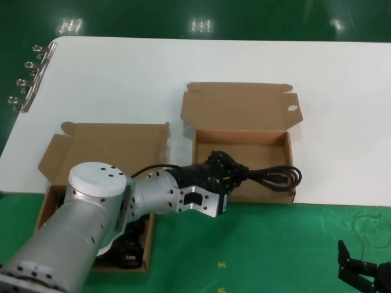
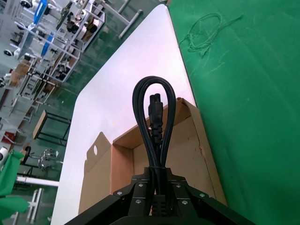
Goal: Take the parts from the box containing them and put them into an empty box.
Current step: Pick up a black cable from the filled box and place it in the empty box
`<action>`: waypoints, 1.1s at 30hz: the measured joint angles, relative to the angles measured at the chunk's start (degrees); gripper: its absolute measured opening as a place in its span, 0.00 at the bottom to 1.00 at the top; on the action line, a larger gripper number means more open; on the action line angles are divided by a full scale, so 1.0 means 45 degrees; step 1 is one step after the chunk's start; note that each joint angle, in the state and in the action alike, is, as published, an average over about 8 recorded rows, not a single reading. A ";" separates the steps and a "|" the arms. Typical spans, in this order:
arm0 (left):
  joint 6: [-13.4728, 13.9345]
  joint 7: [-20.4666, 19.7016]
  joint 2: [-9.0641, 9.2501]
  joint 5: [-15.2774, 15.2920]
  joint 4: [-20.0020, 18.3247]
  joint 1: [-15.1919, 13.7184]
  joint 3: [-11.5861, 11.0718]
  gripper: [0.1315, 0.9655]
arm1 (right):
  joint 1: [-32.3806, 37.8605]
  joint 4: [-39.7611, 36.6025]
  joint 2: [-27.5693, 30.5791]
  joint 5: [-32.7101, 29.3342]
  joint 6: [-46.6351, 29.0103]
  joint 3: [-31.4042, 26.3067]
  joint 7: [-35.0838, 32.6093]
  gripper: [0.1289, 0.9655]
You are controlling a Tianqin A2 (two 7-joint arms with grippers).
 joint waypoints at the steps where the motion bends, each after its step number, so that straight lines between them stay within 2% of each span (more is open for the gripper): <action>1: 0.0039 0.0311 0.0046 -0.0099 0.0289 -0.0125 -0.0108 0.09 | 0.0000 0.0000 0.0000 0.0000 0.0000 0.0000 0.0000 1.00; 6: 0.0096 0.1645 0.0160 -0.0500 0.1421 -0.0670 -0.0638 0.09 | 0.0000 0.0000 0.0000 0.0000 0.0000 0.0000 0.0000 1.00; 11: -0.0053 0.2541 0.0183 -0.0791 0.2102 -0.1057 -0.1081 0.09 | 0.0000 0.0000 0.0000 0.0000 0.0000 0.0000 0.0000 1.00; 15: -0.0227 0.2865 0.0181 -0.0920 0.2402 -0.1262 -0.1331 0.09 | 0.0000 0.0000 0.0000 0.0000 0.0000 0.0000 0.0000 1.00; 21: -0.0381 0.2826 0.0207 -0.1057 0.2600 -0.1442 -0.1543 0.09 | 0.0000 0.0000 0.0000 0.0000 0.0000 0.0000 0.0000 1.00; 26: -0.0423 0.2724 0.0240 -0.1453 0.2520 -0.1441 -0.1341 0.10 | 0.0000 0.0000 0.0000 0.0000 0.0000 0.0000 0.0000 1.00; 33: -0.0466 0.2663 0.0258 -0.2527 0.2279 -0.1334 -0.0486 0.17 | 0.0000 0.0000 0.0000 0.0000 0.0000 0.0000 0.0000 1.00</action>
